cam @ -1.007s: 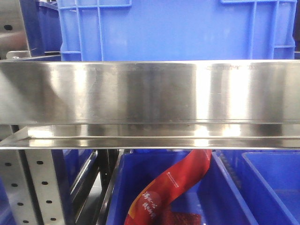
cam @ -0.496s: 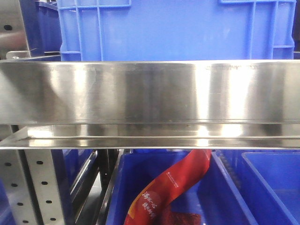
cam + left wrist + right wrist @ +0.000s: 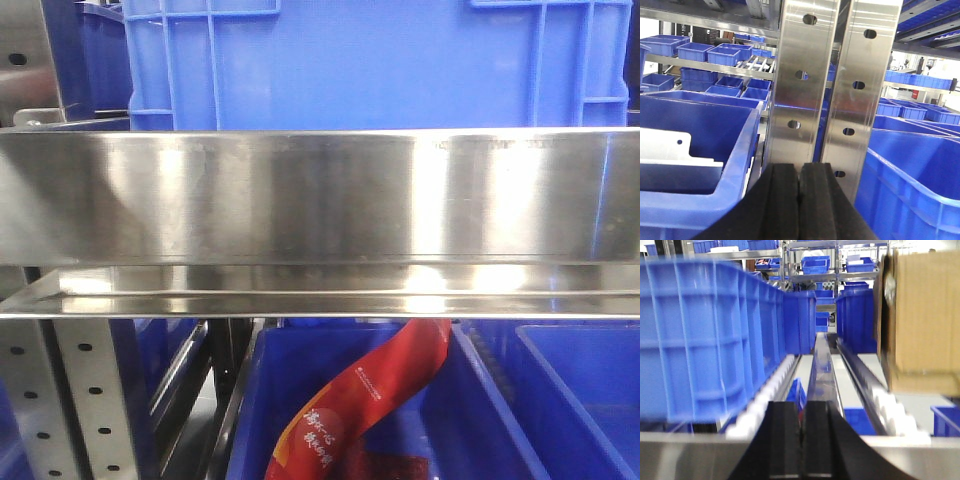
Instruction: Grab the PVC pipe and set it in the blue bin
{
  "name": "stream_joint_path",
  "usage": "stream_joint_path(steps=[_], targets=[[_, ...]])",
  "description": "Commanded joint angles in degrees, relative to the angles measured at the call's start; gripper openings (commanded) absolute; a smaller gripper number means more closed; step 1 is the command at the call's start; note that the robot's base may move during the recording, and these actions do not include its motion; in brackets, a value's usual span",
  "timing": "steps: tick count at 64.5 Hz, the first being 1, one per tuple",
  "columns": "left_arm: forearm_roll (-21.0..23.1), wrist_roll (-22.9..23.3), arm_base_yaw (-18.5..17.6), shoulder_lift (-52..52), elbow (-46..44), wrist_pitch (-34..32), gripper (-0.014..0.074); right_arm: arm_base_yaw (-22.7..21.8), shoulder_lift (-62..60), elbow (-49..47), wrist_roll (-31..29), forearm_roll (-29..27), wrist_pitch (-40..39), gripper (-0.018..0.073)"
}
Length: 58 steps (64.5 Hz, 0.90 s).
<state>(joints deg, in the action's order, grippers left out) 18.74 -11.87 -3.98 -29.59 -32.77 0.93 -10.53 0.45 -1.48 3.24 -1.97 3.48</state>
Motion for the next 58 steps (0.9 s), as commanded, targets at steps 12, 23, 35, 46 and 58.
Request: stream_joint_path(steps=[12, 23, 35, 46, 58], targets=[[0.44, 0.29, 0.28, 0.38, 0.05, -0.93, -0.0111, -0.31, -0.45, 1.48, 1.27, 1.39, -4.14, -0.0162], [0.44, 0.29, 0.28, 0.38, 0.05, -0.93, -0.0111, -0.36, -0.45, 1.48, -1.15, 1.49, -2.21, -0.0162], [0.44, 0.29, 0.28, 0.38, 0.05, -0.93, -0.0111, -0.36, -0.45, 1.48, -2.32, 1.49, -1.97, -0.0162], [0.44, 0.29, 0.28, 0.38, 0.05, -0.93, -0.0111, -0.36, -0.45, 1.48, -2.32, 1.49, -1.86, -0.0162], [0.44, 0.29, 0.28, 0.38, 0.05, -0.93, -0.0111, -0.36, -0.45, 1.48, -2.32, 1.49, -1.86, -0.0162]])
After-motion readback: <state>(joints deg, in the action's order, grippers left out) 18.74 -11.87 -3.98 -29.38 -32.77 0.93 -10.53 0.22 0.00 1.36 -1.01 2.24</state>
